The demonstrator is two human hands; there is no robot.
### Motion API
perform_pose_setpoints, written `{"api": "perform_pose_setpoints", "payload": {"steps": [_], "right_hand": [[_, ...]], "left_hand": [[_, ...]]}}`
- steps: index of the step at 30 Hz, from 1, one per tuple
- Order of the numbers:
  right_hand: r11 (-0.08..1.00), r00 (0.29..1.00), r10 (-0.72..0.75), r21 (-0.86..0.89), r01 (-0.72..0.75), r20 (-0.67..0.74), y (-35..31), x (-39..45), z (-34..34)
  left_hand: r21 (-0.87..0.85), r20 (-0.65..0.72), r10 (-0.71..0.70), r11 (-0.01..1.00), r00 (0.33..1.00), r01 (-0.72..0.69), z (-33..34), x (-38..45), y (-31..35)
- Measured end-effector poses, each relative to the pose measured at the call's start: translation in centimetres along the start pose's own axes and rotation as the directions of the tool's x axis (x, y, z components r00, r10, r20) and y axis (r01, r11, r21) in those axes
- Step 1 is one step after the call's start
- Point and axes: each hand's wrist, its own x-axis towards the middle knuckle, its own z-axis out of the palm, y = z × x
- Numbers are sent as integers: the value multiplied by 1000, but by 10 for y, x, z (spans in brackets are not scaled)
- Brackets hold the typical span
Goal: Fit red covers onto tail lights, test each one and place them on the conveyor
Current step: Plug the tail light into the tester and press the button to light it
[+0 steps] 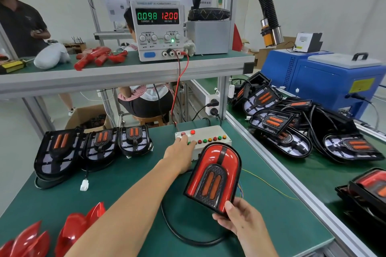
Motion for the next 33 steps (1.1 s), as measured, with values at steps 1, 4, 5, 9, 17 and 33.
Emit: {"api": "perform_pose_setpoints", "payload": {"steps": [1, 4, 5, 9, 17, 33], "right_hand": [[1000, 1000, -3, 1, 3, 5, 0, 0, -1], [1000, 1000, -13, -4, 13, 12, 1, 0, -1], [1000, 1000, -16, -5, 16, 14, 1, 0, -1], [1000, 1000, -16, 18, 16, 8, 1, 2, -2], [1000, 1000, -13, 20, 12, 11, 2, 1, -1], [1000, 1000, -18, 16, 18, 2, 2, 2, -2]], "left_hand": [[15, 4, -7, 1000, 1000, 7, 0, 1, 2], [27, 0, -14, 1000, 1000, 14, 0, 1, 5], [28, -2, -12, 1000, 1000, 12, 0, 0, 4], [38, 5, 2, 999, 1000, -3, 1, 1, 3], [27, 30, -7, 1000, 1000, 6, 2, 1, 5], [0, 37, -19, 1000, 999, 19, -2, -3, 9]]}}
